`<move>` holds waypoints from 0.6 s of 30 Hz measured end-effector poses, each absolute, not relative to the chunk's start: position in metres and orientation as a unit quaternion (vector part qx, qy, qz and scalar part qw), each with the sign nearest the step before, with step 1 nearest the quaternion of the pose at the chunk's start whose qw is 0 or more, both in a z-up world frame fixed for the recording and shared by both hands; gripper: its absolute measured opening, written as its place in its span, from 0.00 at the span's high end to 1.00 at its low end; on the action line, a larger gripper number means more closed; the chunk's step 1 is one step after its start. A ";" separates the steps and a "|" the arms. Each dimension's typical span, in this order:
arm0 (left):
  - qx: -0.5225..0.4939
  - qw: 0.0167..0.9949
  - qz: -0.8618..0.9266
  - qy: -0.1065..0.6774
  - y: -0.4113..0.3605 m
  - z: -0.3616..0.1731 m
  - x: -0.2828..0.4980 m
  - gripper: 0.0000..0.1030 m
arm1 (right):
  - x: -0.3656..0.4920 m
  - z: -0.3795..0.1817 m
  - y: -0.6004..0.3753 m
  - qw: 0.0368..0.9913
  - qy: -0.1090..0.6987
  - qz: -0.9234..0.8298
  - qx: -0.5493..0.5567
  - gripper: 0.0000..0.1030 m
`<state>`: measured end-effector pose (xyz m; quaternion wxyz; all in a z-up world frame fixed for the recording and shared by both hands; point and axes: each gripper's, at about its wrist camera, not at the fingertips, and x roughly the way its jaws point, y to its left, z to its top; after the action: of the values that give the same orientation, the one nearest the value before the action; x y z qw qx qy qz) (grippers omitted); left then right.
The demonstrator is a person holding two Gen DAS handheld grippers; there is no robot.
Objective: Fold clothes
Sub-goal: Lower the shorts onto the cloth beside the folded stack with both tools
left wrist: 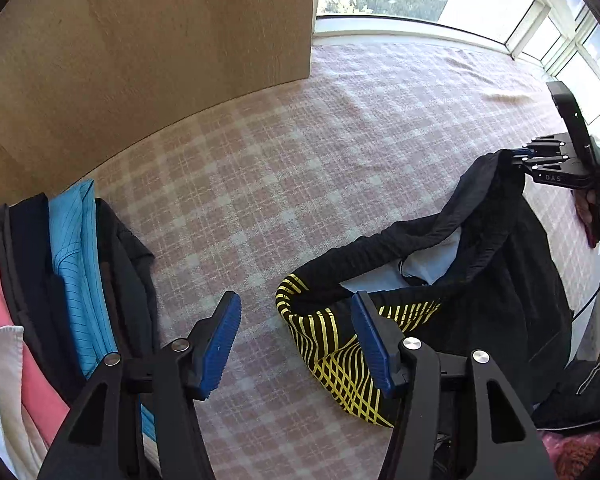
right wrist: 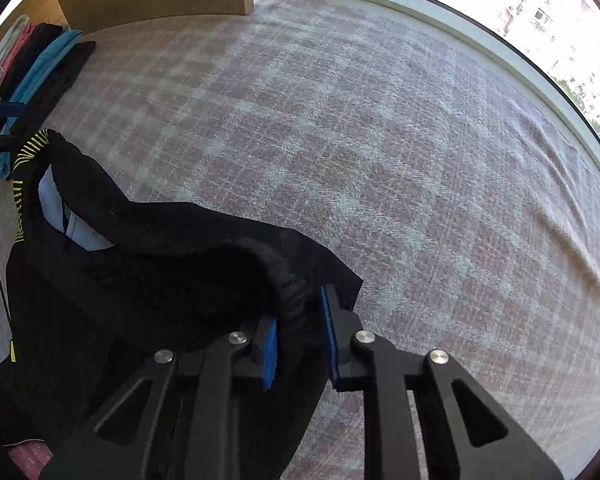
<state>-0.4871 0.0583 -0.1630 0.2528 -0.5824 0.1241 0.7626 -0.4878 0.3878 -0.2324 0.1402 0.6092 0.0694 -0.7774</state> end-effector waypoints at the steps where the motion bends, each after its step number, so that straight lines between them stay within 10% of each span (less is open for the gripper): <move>1: -0.581 0.240 0.767 0.124 0.056 -0.161 -0.486 0.44 | -0.492 -0.230 0.395 0.135 0.047 -0.782 0.606 0.85; 18: -0.635 0.105 0.705 0.297 0.152 -0.249 -0.472 0.49 | -0.496 -0.217 0.375 0.093 0.109 -0.785 0.602 0.58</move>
<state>-0.4717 0.1523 -0.2493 0.1051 -0.6353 0.2972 0.7050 -0.4960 0.3752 -0.2171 0.0928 0.6023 0.1086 -0.7854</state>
